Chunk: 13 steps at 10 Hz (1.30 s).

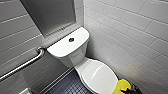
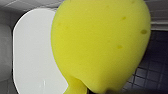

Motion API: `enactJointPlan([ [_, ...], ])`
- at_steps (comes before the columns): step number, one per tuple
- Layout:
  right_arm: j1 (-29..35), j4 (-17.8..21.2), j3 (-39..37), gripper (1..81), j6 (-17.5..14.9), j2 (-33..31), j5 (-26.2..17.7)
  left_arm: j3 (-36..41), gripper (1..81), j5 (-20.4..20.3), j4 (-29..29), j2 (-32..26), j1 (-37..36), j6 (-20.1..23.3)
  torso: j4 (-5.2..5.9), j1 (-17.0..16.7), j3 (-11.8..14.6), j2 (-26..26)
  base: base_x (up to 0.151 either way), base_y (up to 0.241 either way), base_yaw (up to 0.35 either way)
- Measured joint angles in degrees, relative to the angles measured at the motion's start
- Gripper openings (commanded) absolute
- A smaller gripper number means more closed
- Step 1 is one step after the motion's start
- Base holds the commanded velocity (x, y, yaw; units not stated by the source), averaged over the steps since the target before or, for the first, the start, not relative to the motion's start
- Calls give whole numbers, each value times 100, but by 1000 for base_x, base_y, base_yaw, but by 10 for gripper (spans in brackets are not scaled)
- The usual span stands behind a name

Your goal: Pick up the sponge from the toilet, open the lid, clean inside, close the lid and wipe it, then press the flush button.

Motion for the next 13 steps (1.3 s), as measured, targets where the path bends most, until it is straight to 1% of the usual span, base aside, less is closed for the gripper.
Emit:
enactJointPlan([
  [1,-340,1,43,10,4,-144,156,0,811,1,2,0,0,0,0,0,0,0,0,0,0],
  [2,-763,9,44,10,12,-286,140,0,811,0,2,0,1,0,0,0,2,0,0,0,0],
  [3,-1257,6,77,10,11,-444,243,0,811,-2,5,5,0,0,0,-2,2,-2,0,0,0],
  [5,-1938,-9,241,10,9,-649,623,2,811,-44,41,43,-7,1,0,-6,5,-5,0,0,0],
  [6,-2280,-60,444,10,9,-747,783,2,811,-55,61,63,-22,0,0,-6,5,-7,0,0,0],
  [7,-2600,-165,750,10,6,-891,844,2,811,-63,80,79,-22,1,0,-6,6,-7,0,0,0],
  [8,-2787,-243,1135,10,4,-1122,870,4,811,-66,91,82,-18,0,0,-9,6,-9,0,0,0],
  [10,-2789,-347,2016,10,-68,-1770,1080,4,811,-63,110,82,-18,1,0,-11,9,-9,0,0,0],
  [12,-2762,-421,2844,10,-234,-2380,1072,4,811,-63,121,82,-21,1,0,-11,11,-9,0,0,0],
  [13,-2631,-484,3224,10,-306,-2658,986,4,811,-63,121,82,-27,1,0,-11,11,-11,0,0,0],
])
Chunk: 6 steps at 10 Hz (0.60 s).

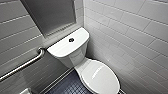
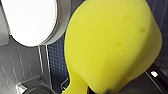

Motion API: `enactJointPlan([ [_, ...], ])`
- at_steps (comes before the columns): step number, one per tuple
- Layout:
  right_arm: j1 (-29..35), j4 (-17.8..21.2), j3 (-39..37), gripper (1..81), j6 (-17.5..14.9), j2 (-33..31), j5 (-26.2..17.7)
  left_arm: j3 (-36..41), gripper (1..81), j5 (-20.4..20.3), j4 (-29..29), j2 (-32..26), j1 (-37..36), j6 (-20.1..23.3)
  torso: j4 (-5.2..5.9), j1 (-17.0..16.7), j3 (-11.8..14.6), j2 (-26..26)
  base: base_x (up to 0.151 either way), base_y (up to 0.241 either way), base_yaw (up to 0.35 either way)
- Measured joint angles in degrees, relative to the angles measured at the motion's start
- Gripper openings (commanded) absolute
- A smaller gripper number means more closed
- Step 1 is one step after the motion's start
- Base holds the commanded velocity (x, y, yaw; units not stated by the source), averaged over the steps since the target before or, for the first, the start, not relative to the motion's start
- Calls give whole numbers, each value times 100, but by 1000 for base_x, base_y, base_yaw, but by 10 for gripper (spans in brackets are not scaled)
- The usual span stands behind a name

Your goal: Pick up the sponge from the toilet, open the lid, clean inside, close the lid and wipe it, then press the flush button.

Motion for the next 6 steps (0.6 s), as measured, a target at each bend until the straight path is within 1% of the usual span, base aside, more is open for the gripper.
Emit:
enactJointPlan([
  [1,290,-41,223,10,-35,-135,-124,0,811,-13,0,0,-9,0,0,0,0,0,0,0,0],
  [2,699,-94,361,10,-62,-138,-325,0,811,-18,0,0,-9,-1,0,0,0,0,0,0,0],
  [4,1781,-213,485,10,-104,-52,-879,0,811,-16,-2,4,-35,-1,0,0,0,0,0,0,0],
  [6,2768,-312,468,10,-121,271,-1560,0,811,-22,-2,26,-102,-1,0,0,0,0,0,0,0],
])
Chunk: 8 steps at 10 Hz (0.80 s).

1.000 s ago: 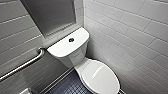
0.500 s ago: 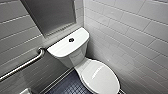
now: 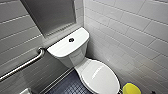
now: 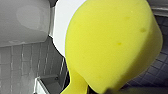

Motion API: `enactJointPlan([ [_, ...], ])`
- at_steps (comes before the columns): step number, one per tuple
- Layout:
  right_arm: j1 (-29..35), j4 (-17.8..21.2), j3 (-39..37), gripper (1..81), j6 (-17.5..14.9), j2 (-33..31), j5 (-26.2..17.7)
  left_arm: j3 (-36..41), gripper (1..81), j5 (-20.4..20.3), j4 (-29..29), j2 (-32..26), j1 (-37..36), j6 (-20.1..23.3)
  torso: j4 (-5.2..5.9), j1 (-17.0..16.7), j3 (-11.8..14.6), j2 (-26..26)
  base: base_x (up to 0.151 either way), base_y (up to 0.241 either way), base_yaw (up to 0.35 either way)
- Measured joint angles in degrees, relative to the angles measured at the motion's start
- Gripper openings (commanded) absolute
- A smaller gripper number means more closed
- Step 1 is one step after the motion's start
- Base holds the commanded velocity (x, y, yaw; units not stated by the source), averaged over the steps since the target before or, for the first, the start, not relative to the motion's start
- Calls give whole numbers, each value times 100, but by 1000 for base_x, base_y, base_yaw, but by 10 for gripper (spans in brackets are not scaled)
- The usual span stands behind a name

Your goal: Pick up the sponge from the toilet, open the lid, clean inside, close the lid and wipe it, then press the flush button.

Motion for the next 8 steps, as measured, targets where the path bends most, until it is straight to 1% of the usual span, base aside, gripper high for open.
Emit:
enactJointPlan([
  [2,885,-74,-204,10,-5,584,-694,-1,811,0,0,-1,-13,0,0,0,0,0,0,0,0],
  [3,1218,-94,-374,10,-5,937,-965,-1,811,0,-2,-1,-16,-2,0,0,0,0,0,0,0],
  [6,1694,-111,-1096,10,24,2171,-1586,-9,811,6,-2,-63,-16,-2,0,0,0,2,0,0,0],
  [8,1913,-122,-1803,10,69,2911,-1754,-12,811,1,-5,-65,-16,-18,0,0,0,2,0,0,0],
])
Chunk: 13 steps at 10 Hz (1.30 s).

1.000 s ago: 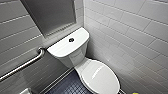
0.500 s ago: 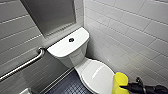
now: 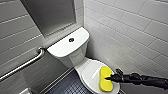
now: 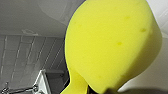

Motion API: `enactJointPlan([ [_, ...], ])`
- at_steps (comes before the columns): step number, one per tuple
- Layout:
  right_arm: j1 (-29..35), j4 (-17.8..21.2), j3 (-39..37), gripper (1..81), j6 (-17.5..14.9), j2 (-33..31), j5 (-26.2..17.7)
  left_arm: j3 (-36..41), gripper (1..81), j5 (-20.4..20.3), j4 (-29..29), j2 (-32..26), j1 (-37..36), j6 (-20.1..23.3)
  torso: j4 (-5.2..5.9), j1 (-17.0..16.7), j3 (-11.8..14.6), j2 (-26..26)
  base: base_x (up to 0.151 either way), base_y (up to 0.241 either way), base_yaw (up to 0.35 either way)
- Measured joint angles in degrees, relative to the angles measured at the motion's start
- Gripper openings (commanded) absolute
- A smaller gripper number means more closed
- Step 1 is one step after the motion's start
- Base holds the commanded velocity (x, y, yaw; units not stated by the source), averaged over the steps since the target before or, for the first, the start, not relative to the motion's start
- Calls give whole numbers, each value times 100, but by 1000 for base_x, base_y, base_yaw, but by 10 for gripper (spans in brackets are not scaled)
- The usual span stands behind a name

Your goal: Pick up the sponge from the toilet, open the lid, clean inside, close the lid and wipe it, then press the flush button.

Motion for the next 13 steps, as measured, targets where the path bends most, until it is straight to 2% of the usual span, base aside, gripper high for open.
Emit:
enactJointPlan([
  [6,284,-29,-2794,10,60,2022,-204,-2,811,0,-2,-24,0,-45,0,0,-2,2,0,0,0],
  [9,524,-35,-3891,10,63,3029,-163,-99,811,-1,-9,6,0,-48,0,0,-2,2,0,0,0],
  [11,417,-38,-4390,10,63,3398,-129,-107,811,0,-11,9,2,-50,0,0,-2,2,0,0,0],
  [13,118,-38,-4682,10,63,3393,80,-110,811,0,-11,37,7,-48,0,0,-2,5,0,0,0],
])
